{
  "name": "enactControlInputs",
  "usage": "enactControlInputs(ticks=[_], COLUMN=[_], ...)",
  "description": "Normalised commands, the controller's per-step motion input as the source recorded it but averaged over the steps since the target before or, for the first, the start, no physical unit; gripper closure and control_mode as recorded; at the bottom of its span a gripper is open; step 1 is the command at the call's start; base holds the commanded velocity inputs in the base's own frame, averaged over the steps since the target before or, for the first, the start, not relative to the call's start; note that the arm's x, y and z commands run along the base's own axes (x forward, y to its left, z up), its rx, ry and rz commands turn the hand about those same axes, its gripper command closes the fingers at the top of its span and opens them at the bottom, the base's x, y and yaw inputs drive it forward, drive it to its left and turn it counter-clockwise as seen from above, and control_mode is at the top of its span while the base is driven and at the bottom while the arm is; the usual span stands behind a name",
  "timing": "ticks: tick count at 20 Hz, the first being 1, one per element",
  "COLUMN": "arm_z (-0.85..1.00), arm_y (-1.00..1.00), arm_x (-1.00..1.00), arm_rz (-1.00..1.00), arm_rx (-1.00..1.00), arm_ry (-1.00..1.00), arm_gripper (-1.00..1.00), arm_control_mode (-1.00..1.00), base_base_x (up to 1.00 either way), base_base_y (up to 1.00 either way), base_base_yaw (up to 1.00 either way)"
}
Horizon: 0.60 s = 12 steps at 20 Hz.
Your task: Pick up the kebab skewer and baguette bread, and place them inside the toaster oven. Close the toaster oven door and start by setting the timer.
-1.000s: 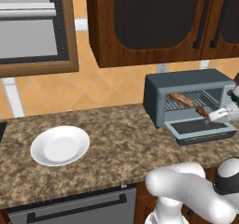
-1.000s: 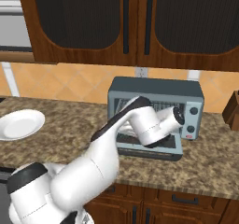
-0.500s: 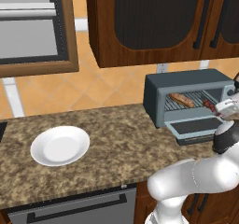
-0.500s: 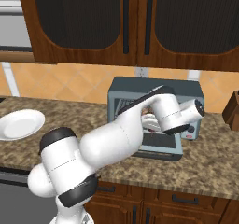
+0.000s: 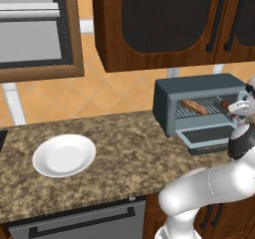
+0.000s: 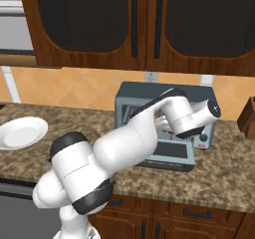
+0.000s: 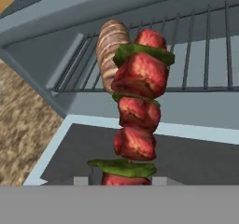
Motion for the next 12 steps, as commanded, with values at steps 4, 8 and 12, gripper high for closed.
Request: enactControlInputs(ticks=[4,8,12], arm_z=[-0.22,-0.08,-0.02], arm_y=[0.00,0.11,0.06], arm_x=[0.10,0.14,0.26], arm_rz=[-0.09,-0.11,-0.04], arm_rx=[-0.23,-0.13,-0.01], arm_ry=[-0.25,-0.12,-0.02], arm_gripper=[1.00,1.00,1.00], arm_control_mode=[-1.00,-1.00,-1.00], base_base_x=[0.00,0.00,0.00], base_base_y=[0.00,0.00,0.00], base_base_yaw=[0.00,0.00,0.00])
